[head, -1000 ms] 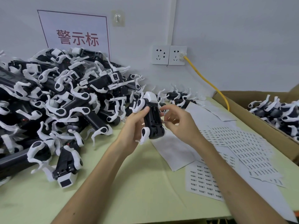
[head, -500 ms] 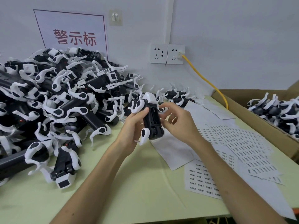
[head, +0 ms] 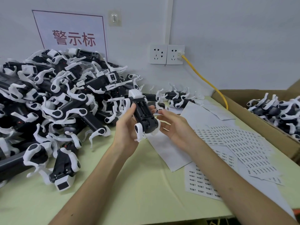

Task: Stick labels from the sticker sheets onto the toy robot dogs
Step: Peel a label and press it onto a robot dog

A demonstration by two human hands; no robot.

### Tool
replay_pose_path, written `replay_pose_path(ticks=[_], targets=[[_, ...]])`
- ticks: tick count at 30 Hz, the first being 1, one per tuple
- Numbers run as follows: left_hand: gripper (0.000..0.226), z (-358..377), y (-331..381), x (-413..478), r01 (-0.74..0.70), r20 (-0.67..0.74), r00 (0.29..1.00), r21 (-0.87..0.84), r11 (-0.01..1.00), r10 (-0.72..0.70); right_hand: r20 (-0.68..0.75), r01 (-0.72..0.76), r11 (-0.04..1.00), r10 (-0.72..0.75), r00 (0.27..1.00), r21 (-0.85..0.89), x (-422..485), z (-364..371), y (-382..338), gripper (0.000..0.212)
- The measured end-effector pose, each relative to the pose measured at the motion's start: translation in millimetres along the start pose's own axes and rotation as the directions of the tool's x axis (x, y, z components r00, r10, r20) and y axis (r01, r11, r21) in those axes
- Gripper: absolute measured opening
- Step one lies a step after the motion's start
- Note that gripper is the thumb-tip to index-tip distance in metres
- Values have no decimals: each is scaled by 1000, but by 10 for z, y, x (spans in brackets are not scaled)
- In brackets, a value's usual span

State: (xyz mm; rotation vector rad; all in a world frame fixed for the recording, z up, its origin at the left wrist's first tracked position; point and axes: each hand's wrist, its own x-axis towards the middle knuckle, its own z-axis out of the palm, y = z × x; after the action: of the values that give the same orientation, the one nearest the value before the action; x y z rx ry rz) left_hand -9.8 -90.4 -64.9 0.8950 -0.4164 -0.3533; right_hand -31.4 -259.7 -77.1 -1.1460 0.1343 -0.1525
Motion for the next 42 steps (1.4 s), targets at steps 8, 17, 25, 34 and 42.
replay_pose_path(ticks=[8,17,25,34,42], targets=[[44,-11,-63,13,32,24,999,62,998,-34,-4,0,998,0,1000,-64,-43,29,2,38],[38,-13,-112,23,6,25,1000,83,997,-8,5,-6,999,6,1000,-42,-32,11,26,25],[51,-30,-173,27,-32,23,999,247,969,28,-127,148,952,-187,974,-269,-18,17,60,9],[62,32,-196,36,22,-143,990,163,986,2,-267,374,823,-510,818,-427,-29,39,37,12],[20,-92,-134,82,-14,-256,966,-144,989,-23,-14,186,980,-185,983,64,-122,82,-110,19]])
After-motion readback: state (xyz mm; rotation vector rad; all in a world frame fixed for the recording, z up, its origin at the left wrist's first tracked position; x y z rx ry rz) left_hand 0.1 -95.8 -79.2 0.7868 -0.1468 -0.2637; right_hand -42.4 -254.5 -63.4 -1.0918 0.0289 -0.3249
